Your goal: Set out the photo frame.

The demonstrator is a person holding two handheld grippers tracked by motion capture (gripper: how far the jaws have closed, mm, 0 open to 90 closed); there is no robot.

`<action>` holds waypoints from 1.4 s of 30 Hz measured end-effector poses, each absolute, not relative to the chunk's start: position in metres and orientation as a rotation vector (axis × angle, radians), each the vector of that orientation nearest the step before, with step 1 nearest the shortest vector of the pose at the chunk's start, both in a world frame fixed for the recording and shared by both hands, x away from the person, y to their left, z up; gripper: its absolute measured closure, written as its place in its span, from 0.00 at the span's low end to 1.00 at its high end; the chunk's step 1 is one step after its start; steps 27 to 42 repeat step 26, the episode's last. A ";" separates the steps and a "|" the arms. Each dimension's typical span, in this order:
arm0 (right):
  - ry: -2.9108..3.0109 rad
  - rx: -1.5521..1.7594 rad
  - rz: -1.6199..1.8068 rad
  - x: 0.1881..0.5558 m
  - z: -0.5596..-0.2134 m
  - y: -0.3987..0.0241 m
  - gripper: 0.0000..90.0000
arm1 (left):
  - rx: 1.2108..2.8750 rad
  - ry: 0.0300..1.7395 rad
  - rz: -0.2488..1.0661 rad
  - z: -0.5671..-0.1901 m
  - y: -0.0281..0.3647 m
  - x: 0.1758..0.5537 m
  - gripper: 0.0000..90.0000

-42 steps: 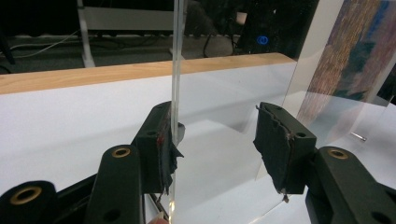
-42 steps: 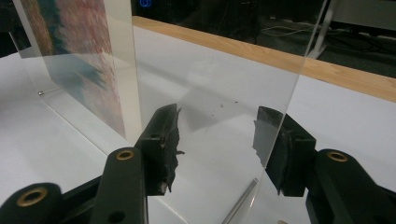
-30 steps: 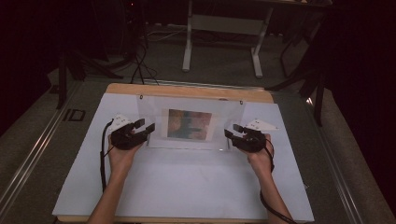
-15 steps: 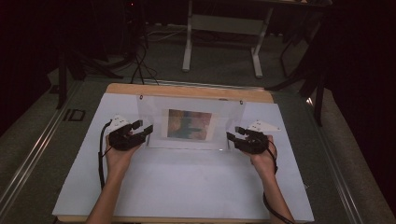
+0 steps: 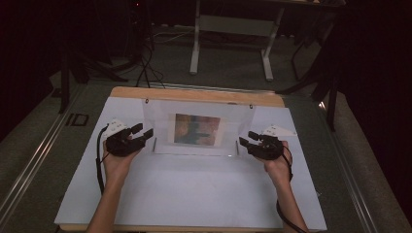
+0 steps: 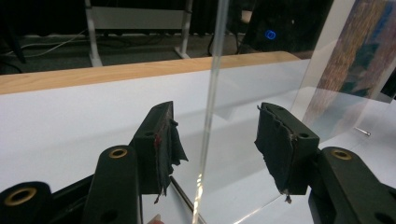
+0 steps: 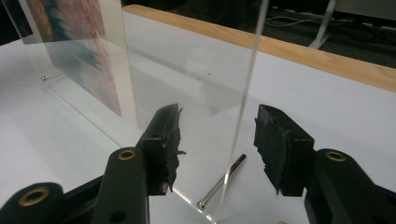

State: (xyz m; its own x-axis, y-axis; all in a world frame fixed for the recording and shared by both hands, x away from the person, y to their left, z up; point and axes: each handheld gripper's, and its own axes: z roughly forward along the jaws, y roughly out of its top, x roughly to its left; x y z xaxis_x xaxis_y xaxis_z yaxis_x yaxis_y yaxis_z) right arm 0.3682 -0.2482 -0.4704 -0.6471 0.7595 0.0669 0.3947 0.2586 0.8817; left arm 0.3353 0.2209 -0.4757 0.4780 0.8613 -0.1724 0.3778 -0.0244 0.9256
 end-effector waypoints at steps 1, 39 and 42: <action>2.163 1.055 1.350 0.368 -0.470 -0.249 0.55 | 1.614 1.095 0.549 -0.475 0.223 0.335 0.52; 2.198 1.155 1.261 0.375 -0.477 -0.271 0.56 | 1.626 1.251 0.627 -0.472 0.247 0.334 0.53; 2.198 1.155 1.261 0.375 -0.477 -0.271 0.56 | 1.626 1.251 0.627 -0.472 0.247 0.334 0.53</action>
